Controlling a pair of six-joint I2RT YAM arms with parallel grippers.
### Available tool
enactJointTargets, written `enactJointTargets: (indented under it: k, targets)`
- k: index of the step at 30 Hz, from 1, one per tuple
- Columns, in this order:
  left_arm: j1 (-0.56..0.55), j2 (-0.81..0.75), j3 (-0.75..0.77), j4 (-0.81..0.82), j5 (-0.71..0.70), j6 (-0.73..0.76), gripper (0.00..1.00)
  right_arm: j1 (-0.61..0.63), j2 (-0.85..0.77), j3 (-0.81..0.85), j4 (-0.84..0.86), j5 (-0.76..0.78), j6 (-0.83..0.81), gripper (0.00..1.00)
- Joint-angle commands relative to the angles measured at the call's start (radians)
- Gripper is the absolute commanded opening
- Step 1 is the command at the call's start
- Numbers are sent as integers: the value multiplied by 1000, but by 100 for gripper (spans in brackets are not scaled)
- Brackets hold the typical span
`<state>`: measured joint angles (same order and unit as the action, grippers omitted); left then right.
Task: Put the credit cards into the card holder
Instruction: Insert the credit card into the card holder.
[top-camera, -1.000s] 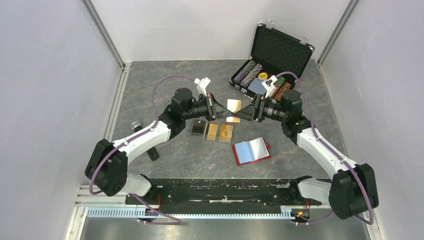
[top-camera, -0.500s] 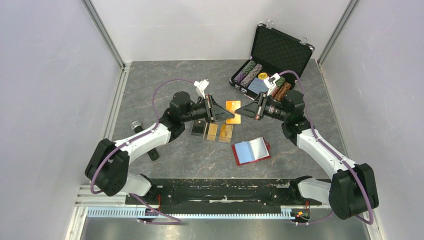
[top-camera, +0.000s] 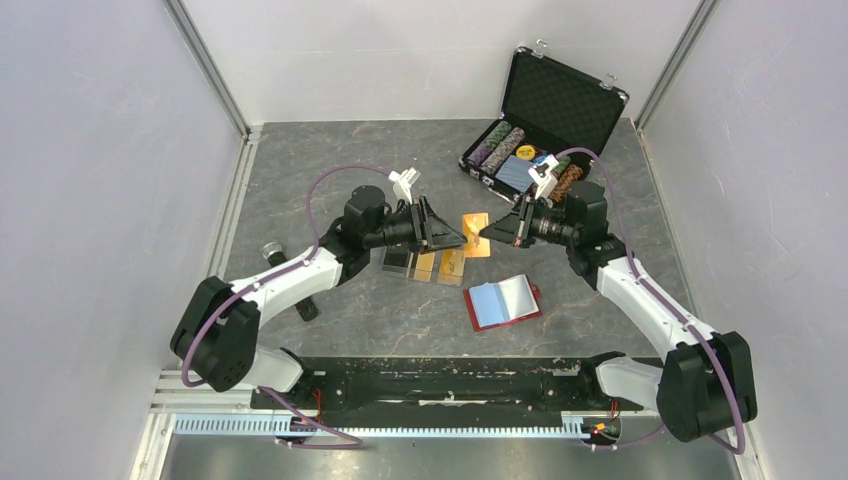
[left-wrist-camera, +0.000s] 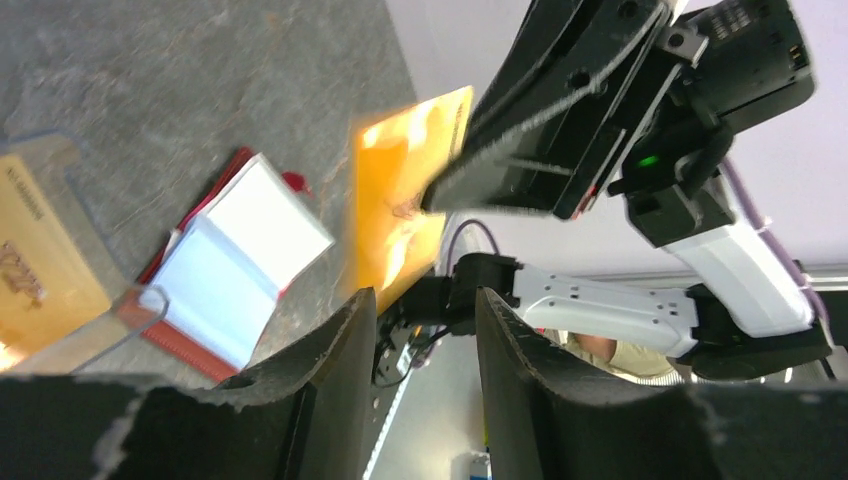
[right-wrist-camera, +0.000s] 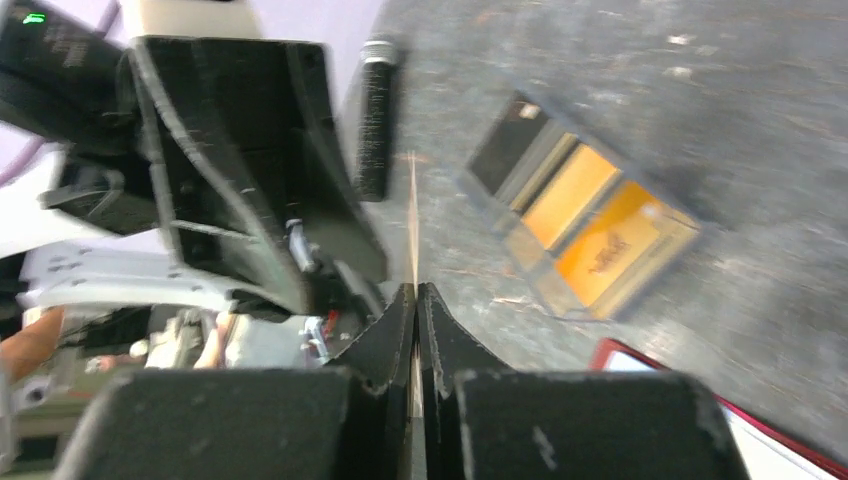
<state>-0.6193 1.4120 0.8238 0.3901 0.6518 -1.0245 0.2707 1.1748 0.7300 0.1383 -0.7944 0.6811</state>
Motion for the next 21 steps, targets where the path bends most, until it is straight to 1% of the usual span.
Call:
enactJointTargets:
  k: [1,6,9,13,16,21]
  targets:
    - [-13,-3,57,-167,-9,122,48,-37,-2,21,-248,121,-181,0]
    - [-74,47,151,-486,-102,295,46,-45,5,25,-400,200,-303,0]
    - [-129,94,205,-627,-173,382,45,-47,17,32,-493,243,-367,0]
    - [-203,156,239,-718,-236,457,40,-52,30,12,-565,290,-427,0]
    - [-250,193,256,-775,-282,509,37,-60,41,-12,-583,294,-444,0]
    - [-290,260,276,-792,-294,537,33,-65,71,-39,-582,296,-480,0]
